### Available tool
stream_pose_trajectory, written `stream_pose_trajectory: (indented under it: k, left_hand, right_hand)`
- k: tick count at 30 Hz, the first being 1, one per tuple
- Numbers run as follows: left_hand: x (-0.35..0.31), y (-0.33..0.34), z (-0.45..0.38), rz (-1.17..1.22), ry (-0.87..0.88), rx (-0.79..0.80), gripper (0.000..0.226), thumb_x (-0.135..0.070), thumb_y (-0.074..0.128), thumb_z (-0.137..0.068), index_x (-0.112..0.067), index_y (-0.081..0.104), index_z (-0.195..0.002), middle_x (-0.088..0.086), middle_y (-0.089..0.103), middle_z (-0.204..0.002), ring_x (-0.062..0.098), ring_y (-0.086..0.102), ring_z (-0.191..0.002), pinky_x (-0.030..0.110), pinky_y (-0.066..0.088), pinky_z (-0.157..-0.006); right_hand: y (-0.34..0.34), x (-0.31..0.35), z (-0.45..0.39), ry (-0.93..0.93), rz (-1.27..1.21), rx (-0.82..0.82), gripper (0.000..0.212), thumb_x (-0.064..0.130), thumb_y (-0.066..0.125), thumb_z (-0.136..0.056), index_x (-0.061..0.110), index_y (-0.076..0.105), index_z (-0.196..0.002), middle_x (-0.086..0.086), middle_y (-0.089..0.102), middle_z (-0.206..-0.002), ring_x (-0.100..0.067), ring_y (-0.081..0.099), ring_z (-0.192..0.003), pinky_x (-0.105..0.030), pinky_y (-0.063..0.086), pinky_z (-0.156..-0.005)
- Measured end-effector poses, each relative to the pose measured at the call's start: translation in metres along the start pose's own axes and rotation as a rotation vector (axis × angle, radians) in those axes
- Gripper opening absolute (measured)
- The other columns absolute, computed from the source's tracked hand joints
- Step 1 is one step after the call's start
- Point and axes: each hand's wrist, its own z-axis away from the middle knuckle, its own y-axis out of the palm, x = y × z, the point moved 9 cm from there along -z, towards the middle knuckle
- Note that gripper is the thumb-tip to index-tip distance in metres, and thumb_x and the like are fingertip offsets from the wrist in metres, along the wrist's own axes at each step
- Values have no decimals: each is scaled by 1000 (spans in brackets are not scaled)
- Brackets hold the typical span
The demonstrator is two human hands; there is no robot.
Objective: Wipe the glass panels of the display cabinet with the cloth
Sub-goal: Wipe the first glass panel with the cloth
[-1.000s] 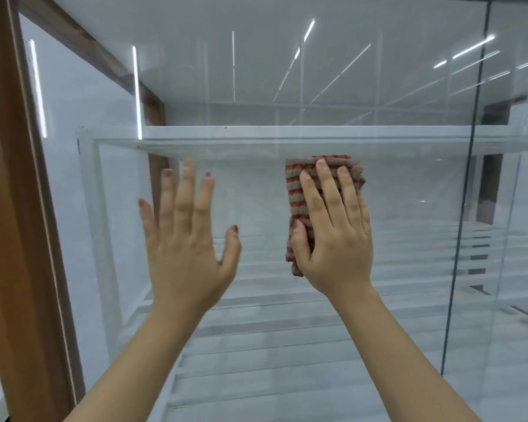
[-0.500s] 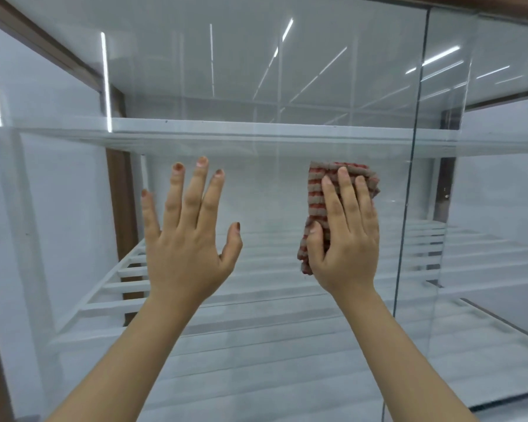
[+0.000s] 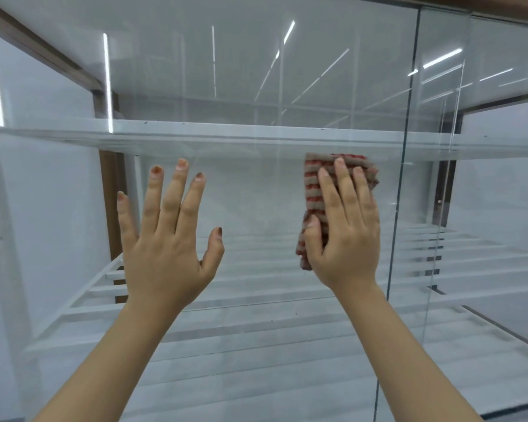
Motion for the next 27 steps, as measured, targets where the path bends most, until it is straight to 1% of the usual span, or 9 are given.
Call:
stream_pose_trajectory:
  k: [3, 5, 8, 11, 14, 16, 21, 24, 27]
  left_hand:
    - [0, -3, 0, 36, -27, -14, 67, -40, 37, -86, -15, 23, -146, 6, 18, -155, 25, 8, -143, 55, 2, -113]
    - [-6, -7, 0, 102, -52, -34, 69, -37, 38, -84, -13, 20, -146, 8, 15, -155, 25, 7, -143, 53, -1, -113]
    - [-45, -6, -1, 134, 56, -48, 70, -36, 41, -84, -10, 18, -146, 9, 14, -153, 24, 8, -143, 51, -2, -113]
    - [-82, 7, -4, 128, 139, -2, 69, -36, 41, -86, -11, 19, -146, 8, 15, -155, 24, 9, -143, 53, 2, -114]
    - [-108, 17, -8, 85, 193, 19, 66, -38, 39, -89, -12, 22, -146, 7, 17, -154, 24, 11, -143, 52, 4, -114]
    - [-121, 22, -10, 62, 229, 33, 65, -40, 38, -91, -12, 23, -147, 7, 17, -154, 24, 12, -143, 52, 5, -114]
    - [-124, 30, -10, 10, 215, 28, 65, -41, 38, -91, -11, 25, -147, 7, 20, -154, 24, 14, -143, 53, 7, -114]
    - [-124, 30, -10, 8, 210, 13, 65, -41, 38, -90, -11, 25, -147, 7, 19, -154, 24, 14, -143, 53, 7, -114]
    - [-125, 30, -10, 6, 204, 15, 65, -41, 37, -90, -11, 23, -147, 6, 18, -154, 25, 14, -142, 53, 7, -114]
  right_hand:
    - [-4, -15, 24, 29, 3, -11, 52, 27, 39, -90, 13, 36, -140, -11, 35, -147, -30, 25, -139, -49, 26, -111]
    - [-4, -13, 40, 29, 7, -17, 51, 27, 39, -90, 13, 36, -139, -11, 36, -146, -30, 26, -138, -48, 26, -111]
    - [-2, -3, 45, -1, 9, -5, 53, 27, 41, -88, 14, 37, -139, -10, 35, -146, -29, 26, -139, -46, 25, -112]
    - [-3, -3, 30, -57, 7, 11, 53, 28, 43, -88, 15, 38, -139, -9, 35, -146, -26, 24, -140, -42, 21, -114]
    - [-5, -15, 12, -88, 2, 25, 53, 28, 44, -88, 14, 40, -139, -9, 35, -147, -26, 25, -140, -44, 22, -113]
    - [-9, -34, 5, -63, 4, 22, 53, 28, 42, -89, 13, 39, -139, -9, 34, -147, -26, 24, -140, -45, 23, -113]
    - [-23, -88, 19, 51, 11, -20, 53, 25, 39, -90, 10, 36, -140, -12, 33, -147, -29, 22, -140, -42, 18, -115]
    - [-22, -86, 40, 86, -2, -30, 52, 27, 38, -90, 11, 35, -140, -12, 34, -147, -29, 23, -140, -42, 18, -115]
    - [-17, -69, 43, 37, -22, -5, 53, 29, 40, -89, 13, 34, -139, -11, 34, -146, -29, 24, -139, -45, 21, -113]
